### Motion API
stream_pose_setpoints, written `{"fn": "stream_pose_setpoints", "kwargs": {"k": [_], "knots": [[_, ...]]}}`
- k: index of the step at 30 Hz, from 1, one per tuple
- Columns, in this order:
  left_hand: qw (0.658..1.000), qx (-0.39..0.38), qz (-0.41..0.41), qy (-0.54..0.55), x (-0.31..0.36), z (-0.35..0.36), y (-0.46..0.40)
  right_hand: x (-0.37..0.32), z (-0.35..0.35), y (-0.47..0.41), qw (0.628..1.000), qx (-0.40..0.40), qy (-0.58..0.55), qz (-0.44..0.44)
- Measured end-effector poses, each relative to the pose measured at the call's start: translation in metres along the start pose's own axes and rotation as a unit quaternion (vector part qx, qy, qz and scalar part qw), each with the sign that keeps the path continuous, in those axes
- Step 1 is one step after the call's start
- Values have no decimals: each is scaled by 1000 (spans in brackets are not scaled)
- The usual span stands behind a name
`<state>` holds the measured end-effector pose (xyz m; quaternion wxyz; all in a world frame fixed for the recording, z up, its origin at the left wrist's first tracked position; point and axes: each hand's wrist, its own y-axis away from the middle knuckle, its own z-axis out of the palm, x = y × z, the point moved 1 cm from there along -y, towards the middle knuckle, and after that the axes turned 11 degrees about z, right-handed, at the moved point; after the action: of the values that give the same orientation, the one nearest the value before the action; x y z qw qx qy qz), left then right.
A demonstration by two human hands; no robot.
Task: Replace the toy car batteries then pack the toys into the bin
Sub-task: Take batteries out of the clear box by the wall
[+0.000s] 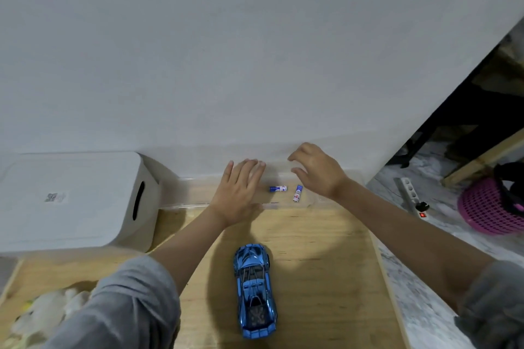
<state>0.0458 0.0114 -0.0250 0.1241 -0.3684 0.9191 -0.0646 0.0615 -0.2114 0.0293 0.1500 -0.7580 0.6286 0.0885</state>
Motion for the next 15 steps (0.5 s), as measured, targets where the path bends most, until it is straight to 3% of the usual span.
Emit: {"fn": "stream_pose_setpoints", "kwargs": {"k": [5,8,11,13,15], "knots": [[1000,-20,0,-9,-6,-4,7,-5,5,0,994,99,40,6],[1000,-28,-10,-8,-6,-5,7,-12,17,9,991,129,-18,10],[999,-33,-17,-9,-7,-4,9,-18,45,21,1000,7,5,4],[999,-38,-19,-13,-7,-3,10,-22,61,25,990,-111,56,70],[999,-41,-21,-12,-8,-2,10,-26,70,25,973,-163,75,144]]}}
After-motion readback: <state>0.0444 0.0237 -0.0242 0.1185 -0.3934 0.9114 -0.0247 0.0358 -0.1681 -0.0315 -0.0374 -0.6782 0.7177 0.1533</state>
